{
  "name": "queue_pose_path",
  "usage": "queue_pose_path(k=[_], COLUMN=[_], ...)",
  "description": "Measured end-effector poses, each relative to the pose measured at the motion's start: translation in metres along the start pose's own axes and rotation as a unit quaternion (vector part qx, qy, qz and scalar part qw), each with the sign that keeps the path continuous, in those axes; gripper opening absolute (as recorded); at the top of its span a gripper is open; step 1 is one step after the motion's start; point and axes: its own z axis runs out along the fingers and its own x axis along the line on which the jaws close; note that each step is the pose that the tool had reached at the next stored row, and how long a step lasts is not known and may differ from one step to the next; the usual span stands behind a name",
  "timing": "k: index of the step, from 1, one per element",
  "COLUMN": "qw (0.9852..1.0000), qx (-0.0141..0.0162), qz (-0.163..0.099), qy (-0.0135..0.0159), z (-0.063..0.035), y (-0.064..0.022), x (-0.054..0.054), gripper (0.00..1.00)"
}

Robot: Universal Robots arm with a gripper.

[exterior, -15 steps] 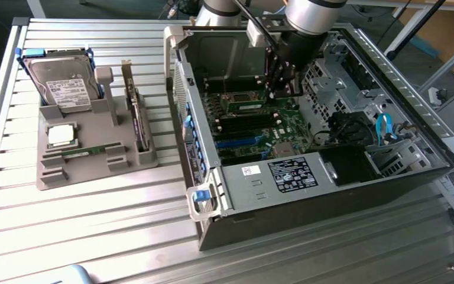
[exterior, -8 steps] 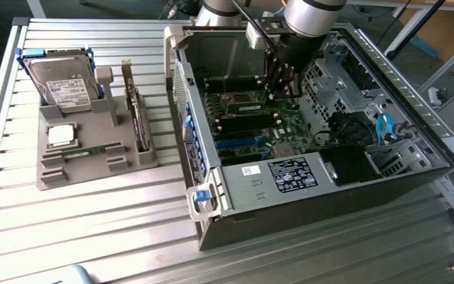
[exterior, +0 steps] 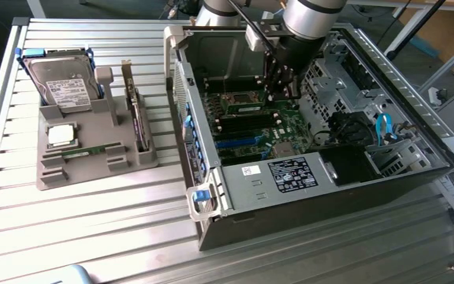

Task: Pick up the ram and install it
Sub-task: 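Insert the ram into the slot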

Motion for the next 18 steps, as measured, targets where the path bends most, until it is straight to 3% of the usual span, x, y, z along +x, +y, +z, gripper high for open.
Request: queue_pose_path(k=[18], qw=[1.0], qx=[-0.0001], qz=[0.0], qy=[0.0002], z=[0.0223], y=[0.0], x=[0.001], gripper=[0.12])
